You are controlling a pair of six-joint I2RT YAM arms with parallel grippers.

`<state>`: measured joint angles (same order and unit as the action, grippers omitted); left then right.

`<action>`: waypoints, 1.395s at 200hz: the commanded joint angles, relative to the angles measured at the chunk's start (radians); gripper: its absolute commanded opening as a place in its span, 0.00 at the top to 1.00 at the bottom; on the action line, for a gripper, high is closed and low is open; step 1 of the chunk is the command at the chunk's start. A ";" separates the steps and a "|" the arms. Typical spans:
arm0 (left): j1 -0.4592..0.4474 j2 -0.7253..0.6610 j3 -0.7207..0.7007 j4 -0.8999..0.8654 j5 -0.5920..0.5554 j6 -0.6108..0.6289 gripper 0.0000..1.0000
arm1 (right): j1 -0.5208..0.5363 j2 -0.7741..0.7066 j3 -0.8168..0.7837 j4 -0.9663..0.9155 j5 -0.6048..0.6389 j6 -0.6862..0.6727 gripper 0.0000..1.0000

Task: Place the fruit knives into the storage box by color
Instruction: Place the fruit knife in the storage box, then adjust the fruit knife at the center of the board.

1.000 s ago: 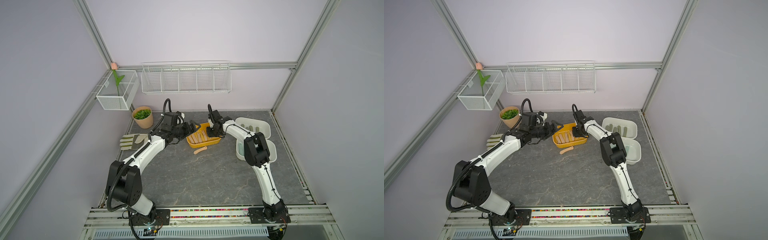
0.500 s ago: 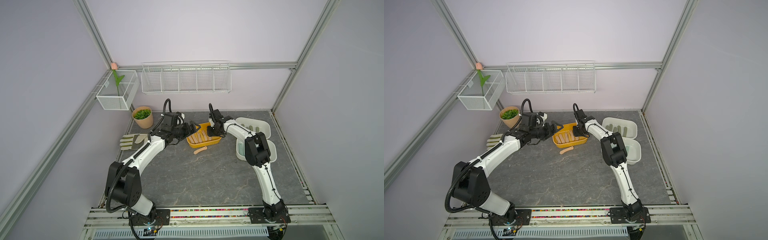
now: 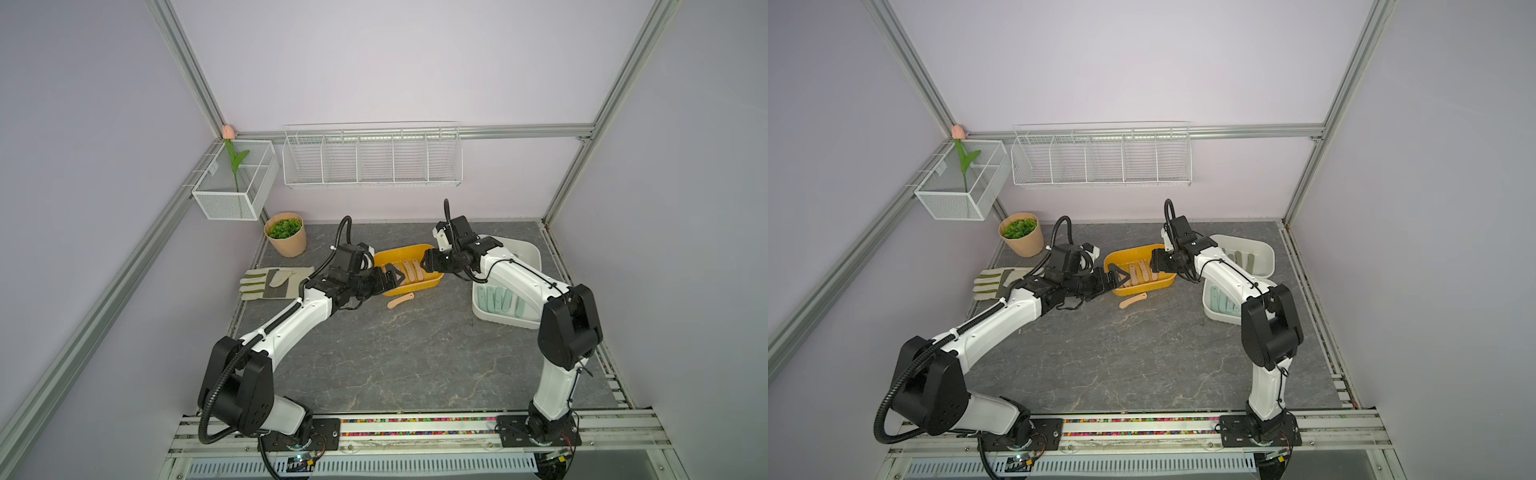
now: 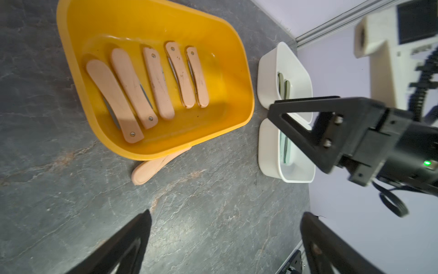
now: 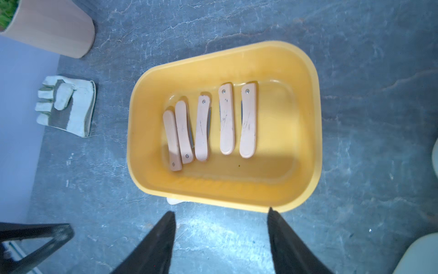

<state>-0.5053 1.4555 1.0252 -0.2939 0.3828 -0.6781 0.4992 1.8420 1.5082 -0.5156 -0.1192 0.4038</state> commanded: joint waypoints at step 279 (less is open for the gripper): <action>-0.153 0.400 0.060 0.142 -0.128 0.152 0.01 | 0.017 -0.246 -0.476 0.070 0.098 0.094 0.08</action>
<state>-0.6262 1.8355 1.0679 -0.1577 0.2291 -0.5392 0.5133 1.6230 1.0538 -0.4297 -0.0231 0.4751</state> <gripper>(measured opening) 0.994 0.919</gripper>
